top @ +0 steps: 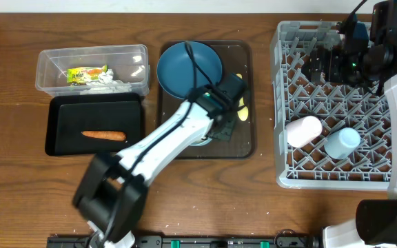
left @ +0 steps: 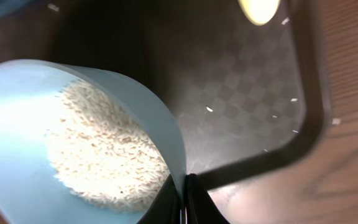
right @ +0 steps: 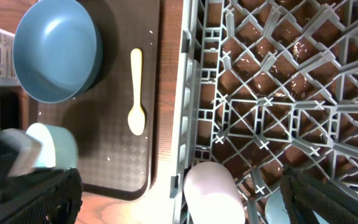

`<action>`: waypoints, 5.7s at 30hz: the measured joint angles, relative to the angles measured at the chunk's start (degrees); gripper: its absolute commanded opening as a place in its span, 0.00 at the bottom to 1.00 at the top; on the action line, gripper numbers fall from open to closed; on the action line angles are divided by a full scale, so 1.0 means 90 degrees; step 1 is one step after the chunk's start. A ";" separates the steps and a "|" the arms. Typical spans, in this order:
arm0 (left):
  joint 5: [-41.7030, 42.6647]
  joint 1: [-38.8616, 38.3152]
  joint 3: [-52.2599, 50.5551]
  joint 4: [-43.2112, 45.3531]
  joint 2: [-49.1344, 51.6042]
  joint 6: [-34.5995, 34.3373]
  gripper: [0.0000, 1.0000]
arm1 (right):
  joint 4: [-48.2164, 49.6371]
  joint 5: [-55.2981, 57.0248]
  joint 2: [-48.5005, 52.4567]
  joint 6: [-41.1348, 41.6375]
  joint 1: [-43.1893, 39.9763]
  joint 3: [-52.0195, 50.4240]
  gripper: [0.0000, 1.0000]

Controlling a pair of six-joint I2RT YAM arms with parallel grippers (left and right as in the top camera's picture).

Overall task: Sort waste into correct bins and load items into the dishwasher rack
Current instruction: 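Carry bowl left over black tray and tip rice out, then return empty light-blue bowl to brown tray with left gripper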

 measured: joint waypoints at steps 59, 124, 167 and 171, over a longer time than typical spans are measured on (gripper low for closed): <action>0.8157 0.8148 -0.0787 -0.0814 -0.0134 0.2747 0.06 | -0.0049 0.0000 0.0000 0.0000 0.0000 0.0000 0.99; 0.9537 0.8272 -0.0789 -0.1430 -0.0287 0.2511 0.06 | -0.0075 0.0000 0.0000 0.0000 0.0000 0.0000 0.99; -0.0889 -0.0653 -0.0806 0.1260 0.0321 0.1192 0.36 | -0.0255 0.0002 0.0000 0.0000 0.0000 0.0000 0.99; -0.0940 -0.0634 -0.0804 0.1217 0.0318 0.1190 0.46 | -0.0255 0.0000 0.0000 0.0000 0.0000 0.0000 0.99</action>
